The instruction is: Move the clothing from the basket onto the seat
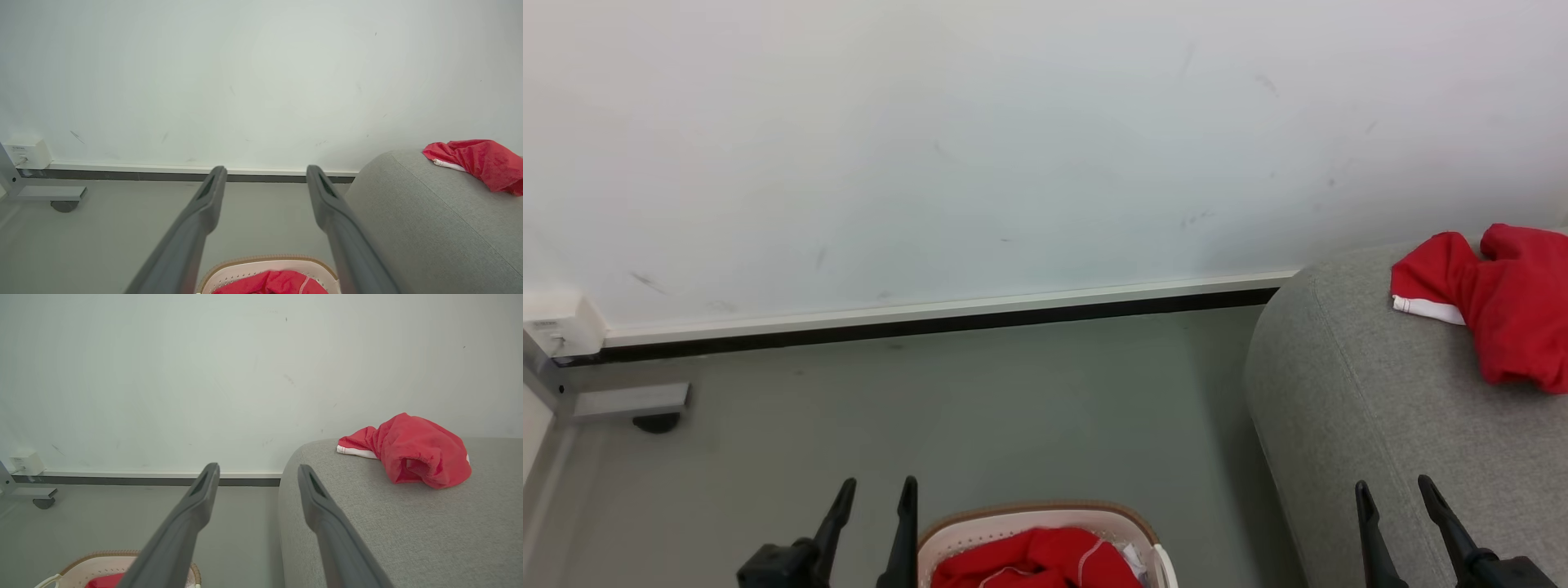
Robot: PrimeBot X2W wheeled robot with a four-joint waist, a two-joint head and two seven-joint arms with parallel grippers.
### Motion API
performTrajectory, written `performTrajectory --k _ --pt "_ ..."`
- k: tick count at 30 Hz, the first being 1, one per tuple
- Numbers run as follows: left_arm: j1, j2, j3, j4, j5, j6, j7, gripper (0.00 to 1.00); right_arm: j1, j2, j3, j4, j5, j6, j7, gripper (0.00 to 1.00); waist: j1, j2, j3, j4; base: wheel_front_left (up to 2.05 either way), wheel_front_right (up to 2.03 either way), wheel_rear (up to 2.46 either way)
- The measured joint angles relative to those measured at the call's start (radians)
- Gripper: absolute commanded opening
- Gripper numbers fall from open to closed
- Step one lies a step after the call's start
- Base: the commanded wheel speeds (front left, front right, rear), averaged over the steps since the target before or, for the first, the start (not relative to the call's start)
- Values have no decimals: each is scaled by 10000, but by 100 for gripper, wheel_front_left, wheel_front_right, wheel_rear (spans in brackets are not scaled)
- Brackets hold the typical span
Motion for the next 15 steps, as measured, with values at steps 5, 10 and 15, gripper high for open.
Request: performTrajectory --k 5,10,15 --pt "104 -244 293 111 234 -276 -4 100 12 2 -46 98 48 0 0 100 0 0 -46 2 0 0 0" --pt "111 -428 535 201 516 -539 -4 100 15 2 -31 153 48 0 0 100 1 0 -3 61 0 0 0" --pt "118 -581 662 274 660 -784 -4 100 -45 4 -48 107 96 0 0 100 1 0 138 42 0 0 0"
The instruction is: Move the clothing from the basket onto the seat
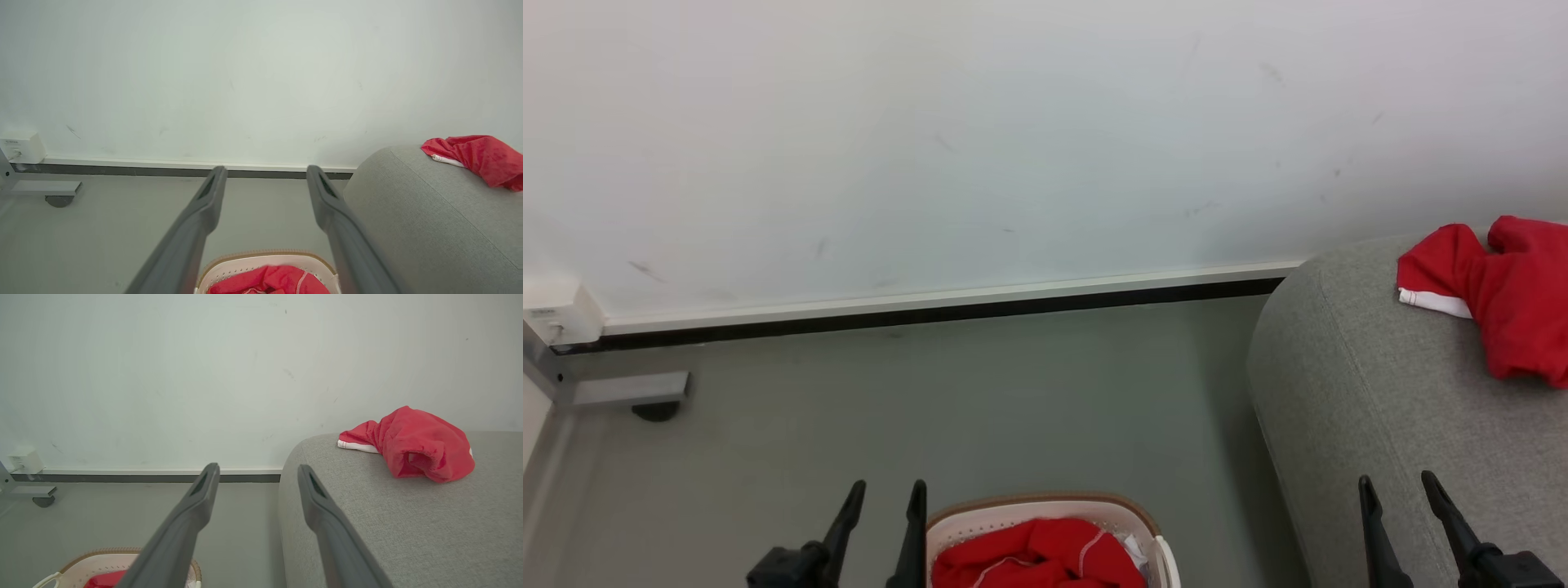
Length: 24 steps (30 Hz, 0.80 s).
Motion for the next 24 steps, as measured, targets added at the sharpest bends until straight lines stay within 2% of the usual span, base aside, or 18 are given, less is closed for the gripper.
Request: performTrajectory --k 5,10,16,24 --pt "-210 -71 -255 324 209 -286 -4 100 -299 2 -132 -226 25 0 0 100 0 0 360 -62 0 0 0" --pt "-1208 -94 -813 984 617 -529 366 100 -1012 2 -362 -683 23 0 0 100 2 0 1154 -119 0 0 0" --pt "-2607 -219 -1613 2184 1104 -947 1135 100 -1941 -4 -650 -1166 -54 0 -2 100 3 0 2420 -174 0 0 0" --pt "-4604 -410 -2481 3708 1423 -1398 1831 100 -3573 -4 -399 -1676 132 0 -2 100 4 0 4562 -248 0 0 0"
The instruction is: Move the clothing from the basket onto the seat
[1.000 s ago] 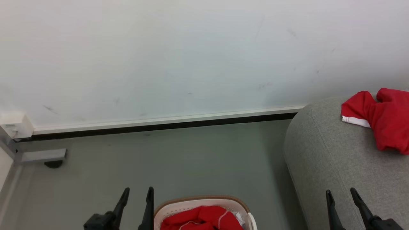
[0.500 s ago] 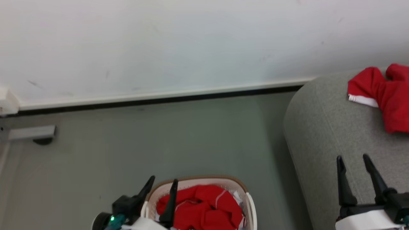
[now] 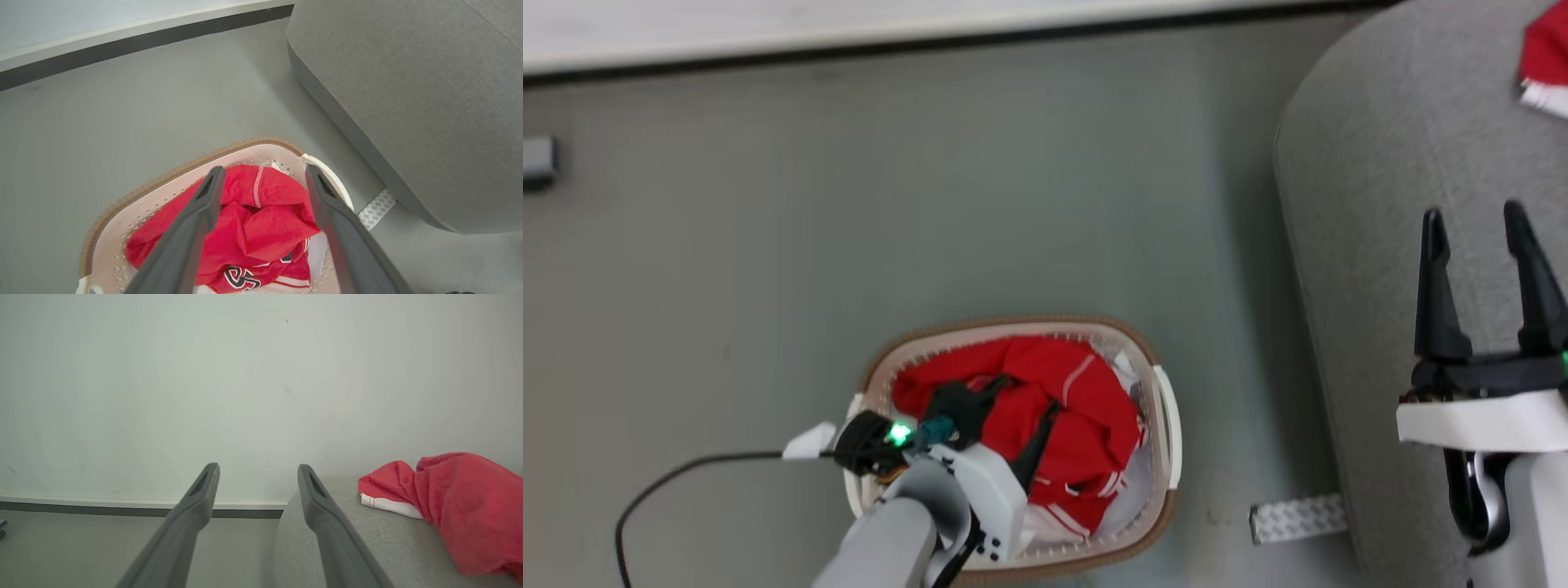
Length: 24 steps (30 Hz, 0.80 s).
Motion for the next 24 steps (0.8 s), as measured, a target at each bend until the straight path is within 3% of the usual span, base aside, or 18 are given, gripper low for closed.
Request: performTrajectory --k 11,24 --pt "-1996 -121 -449 2155 391 -21 190 100 -1404 2 510 -516 439 0 0 100 0 0 2778 -147 0 0 0" --pt "-3688 -169 -573 4433 462 247 134 100 -2123 2 890 -1030 729 0 0 100 -1 -1 4821 -648 0 0 0"
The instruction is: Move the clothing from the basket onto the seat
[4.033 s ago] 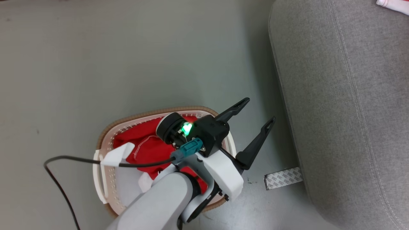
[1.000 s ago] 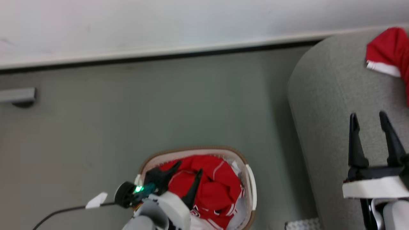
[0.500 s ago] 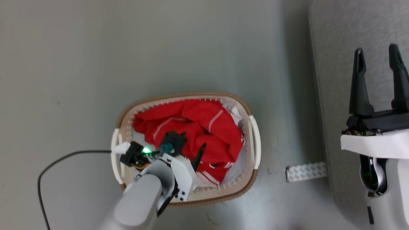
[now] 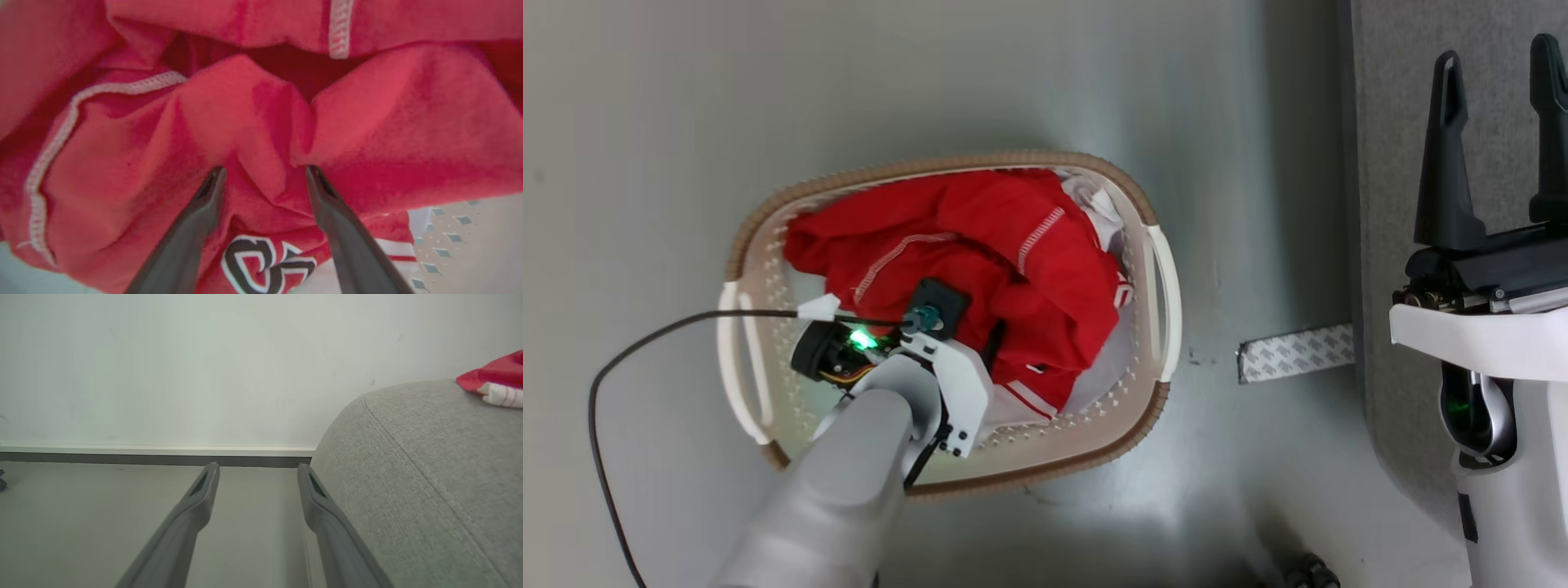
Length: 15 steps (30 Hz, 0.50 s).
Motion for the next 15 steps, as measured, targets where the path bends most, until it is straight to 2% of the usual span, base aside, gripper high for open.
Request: performTrajectory --k 1,2,4,9,15 --pt "-56 -10 13 153 -69 -35 -17 90 1 0 23 -19 56 0 0 100 0 0 89 -55 0 0 0" --pt "-112 -13 15 282 -92 -33 -59 49 4 2 25 -42 86 0 0 100 0 0 169 -106 0 0 0" --pt "-292 -38 36 489 -163 -2 -224 0 18 2 -31 -71 136 0 0 100 0 0 309 -182 0 0 0" --pt "-625 -81 -50 890 -272 -75 -570 0 35 6 -174 -98 217 0 -2 100 -1 0 440 -209 0 0 0" --pt "-606 -117 -155 1016 -803 -313 -1181 0 186 23 -311 201 226 0 0 100 -1 0 2 -117 0 0 0"
